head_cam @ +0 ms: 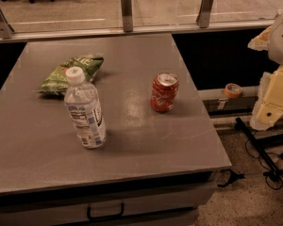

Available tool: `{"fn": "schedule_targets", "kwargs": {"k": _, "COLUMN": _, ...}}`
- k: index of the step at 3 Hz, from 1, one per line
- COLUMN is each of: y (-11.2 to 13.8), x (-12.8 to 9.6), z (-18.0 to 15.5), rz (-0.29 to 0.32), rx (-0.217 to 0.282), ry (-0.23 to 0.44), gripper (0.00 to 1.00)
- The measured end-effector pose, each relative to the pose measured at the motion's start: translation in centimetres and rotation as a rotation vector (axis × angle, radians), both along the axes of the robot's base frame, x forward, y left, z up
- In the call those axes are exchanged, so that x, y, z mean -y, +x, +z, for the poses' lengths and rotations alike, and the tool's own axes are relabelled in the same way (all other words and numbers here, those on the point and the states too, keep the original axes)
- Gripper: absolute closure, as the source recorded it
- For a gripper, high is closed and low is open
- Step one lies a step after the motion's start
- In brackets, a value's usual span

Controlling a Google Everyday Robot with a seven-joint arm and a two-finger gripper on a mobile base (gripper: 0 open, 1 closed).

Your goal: Pick green jalapeno chip bag

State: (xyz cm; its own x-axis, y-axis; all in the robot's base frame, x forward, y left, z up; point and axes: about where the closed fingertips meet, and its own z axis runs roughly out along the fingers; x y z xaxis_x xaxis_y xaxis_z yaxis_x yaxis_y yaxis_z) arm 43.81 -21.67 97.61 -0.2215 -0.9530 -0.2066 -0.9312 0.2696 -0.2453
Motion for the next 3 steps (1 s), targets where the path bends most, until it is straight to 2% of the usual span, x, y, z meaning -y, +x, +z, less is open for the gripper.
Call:
{"fn": "schedule_targets", "kwargs": {"k": 1, "y": 0.0, "x": 0.0, "z": 0.0, "rz": 0.000, "rx": 0.001, "ry": 0.001, "gripper": 0.00}}
{"fn": "schedule_targets", "kwargs": {"k": 2, "y": 1.8, "x": -1.8, "z": 1.2, "rz": 0.034, "rx": 0.044, "ry": 0.068, "gripper": 0.00}}
{"fn": "schedule_targets", "kwargs": {"k": 3, "y": 5.8, "x": -6.9, "z": 3.1, "rz": 0.152, "rx": 0.117, "ry": 0.197, "gripper": 0.00}}
